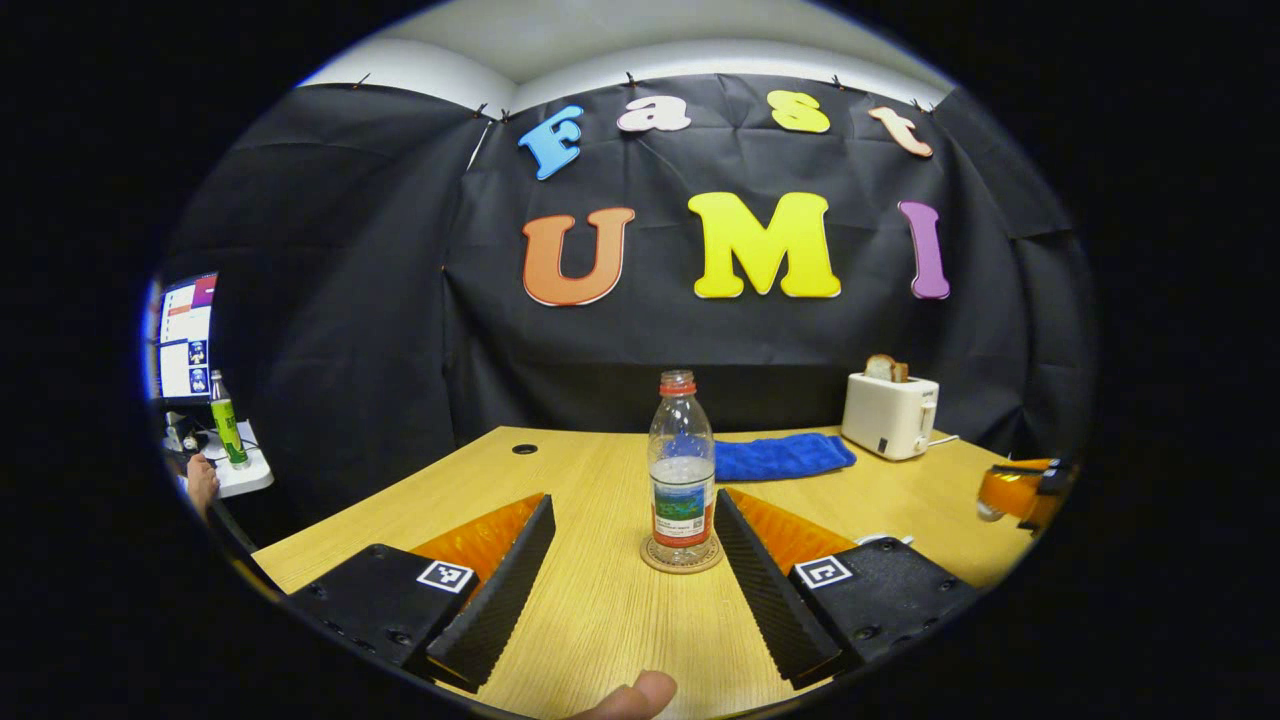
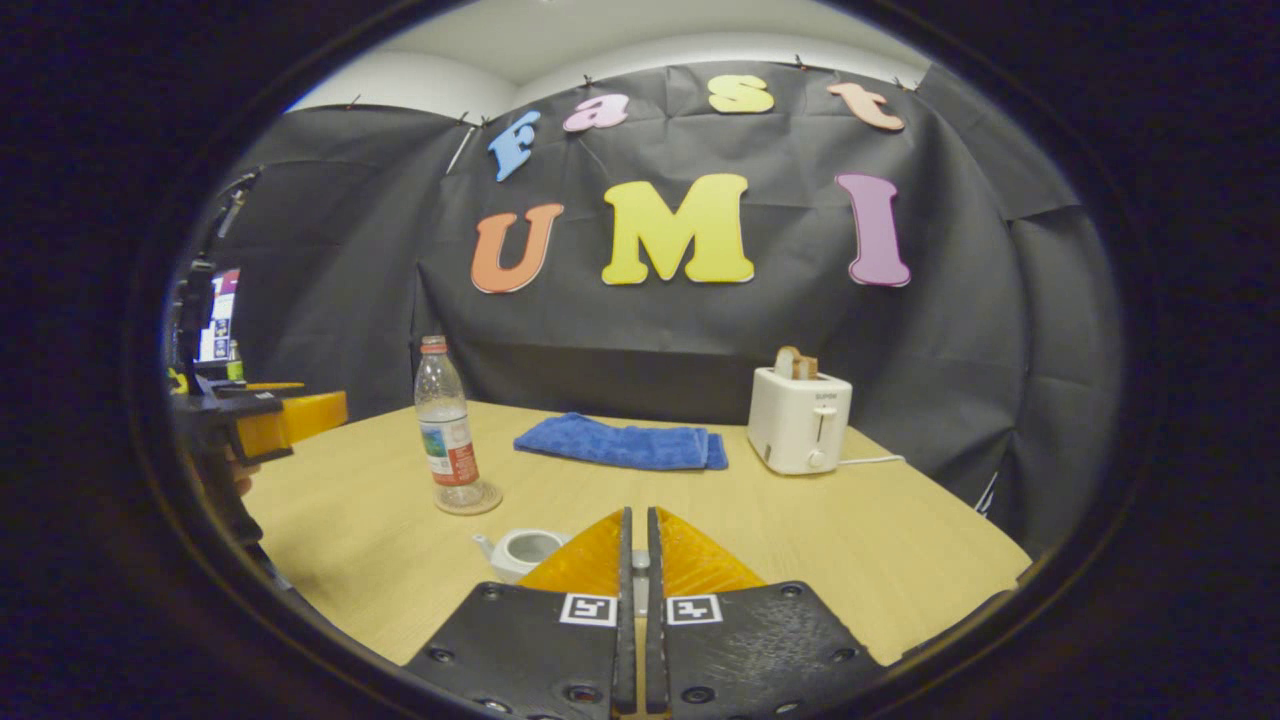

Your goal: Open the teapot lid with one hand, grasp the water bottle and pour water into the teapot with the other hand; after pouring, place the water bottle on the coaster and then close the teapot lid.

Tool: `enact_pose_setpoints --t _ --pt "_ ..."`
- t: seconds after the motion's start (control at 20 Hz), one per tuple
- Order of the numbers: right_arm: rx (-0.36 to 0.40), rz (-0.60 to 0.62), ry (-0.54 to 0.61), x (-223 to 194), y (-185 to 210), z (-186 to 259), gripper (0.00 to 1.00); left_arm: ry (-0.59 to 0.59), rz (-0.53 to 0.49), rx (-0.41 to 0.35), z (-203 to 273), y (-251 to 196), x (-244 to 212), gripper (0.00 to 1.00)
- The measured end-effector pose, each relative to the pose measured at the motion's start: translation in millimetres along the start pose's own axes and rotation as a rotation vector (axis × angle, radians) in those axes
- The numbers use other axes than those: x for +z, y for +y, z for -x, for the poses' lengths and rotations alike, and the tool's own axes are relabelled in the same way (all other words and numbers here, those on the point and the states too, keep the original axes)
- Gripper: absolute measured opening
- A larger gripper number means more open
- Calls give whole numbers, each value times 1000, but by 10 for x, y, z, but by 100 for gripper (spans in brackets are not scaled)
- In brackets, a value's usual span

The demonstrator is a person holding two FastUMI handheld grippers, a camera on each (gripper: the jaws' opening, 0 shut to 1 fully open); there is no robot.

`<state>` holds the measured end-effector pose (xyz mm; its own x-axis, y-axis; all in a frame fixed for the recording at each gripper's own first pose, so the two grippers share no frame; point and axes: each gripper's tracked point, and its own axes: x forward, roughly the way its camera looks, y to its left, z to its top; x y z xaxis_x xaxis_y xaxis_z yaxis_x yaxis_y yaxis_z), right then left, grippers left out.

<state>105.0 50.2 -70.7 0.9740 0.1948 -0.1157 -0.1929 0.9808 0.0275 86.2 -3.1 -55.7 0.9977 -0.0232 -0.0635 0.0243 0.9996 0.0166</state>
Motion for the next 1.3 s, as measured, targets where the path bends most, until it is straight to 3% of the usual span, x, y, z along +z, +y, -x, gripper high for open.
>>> enact_pose_setpoints --t 0.45,0.7,0.8,0.85,0.9,1.15,1.2,1.3 --pt "124 -112 104 -173 436 -441 4 -33 -34 -137 496 -136 354 100" --pt "152 -152 99 -130 616 -581 4 -82 -117 -43 574 161 529 100" --pt "154 -152 93 -118 638 -629 4 -94 -111 -36 601 182 566 100" --pt "154 -156 99 -138 650 -655 4 -92 -108 -37 587 202 558 95" --pt "154 -160 110 -163 661 -691 4 -85 -106 -40 573 203 535 100" --pt "149 -155 119 -191 670 -774 5 -47 -93 -29 507 291 437 100" --pt "141 -147 119 -179 657 -785 6 -43 -89 -30 504 285 430 95" --pt "138 -147 123 -181 660 -784 5 -35 -88 -22 487 329 413 100"
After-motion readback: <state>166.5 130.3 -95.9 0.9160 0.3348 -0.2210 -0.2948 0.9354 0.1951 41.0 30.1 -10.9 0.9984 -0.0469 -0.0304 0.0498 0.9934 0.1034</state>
